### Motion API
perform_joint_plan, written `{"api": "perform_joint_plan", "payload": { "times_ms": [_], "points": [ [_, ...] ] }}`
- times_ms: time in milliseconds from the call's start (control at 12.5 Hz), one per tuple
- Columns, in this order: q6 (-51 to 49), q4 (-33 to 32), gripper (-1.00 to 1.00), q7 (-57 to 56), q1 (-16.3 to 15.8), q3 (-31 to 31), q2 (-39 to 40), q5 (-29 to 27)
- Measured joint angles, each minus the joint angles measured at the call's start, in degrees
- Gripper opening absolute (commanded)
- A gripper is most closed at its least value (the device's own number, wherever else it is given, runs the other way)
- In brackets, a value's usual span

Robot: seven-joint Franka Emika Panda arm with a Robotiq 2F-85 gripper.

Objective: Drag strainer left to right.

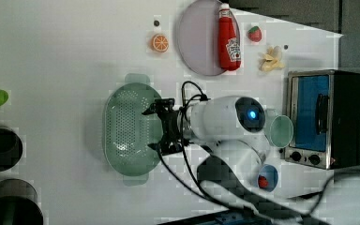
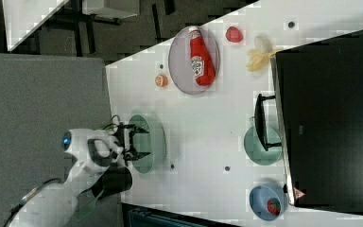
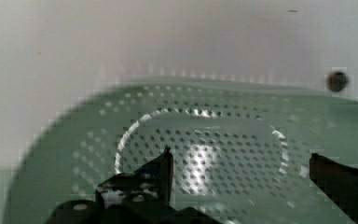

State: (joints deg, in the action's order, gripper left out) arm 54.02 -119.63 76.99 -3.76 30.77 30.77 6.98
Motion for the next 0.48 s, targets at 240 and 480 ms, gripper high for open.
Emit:
{"api": "perform_joint_plan", "payload": {
  "times_ms": [240,480],
  "points": [
    [0.5,-0.11,1.0,1.29,-1.47,-4.53,2.27,1.78],
    [3.05,-0.56,1.0,1.96,-3.29,-6.55,2.99,4.48]
  ]
}}
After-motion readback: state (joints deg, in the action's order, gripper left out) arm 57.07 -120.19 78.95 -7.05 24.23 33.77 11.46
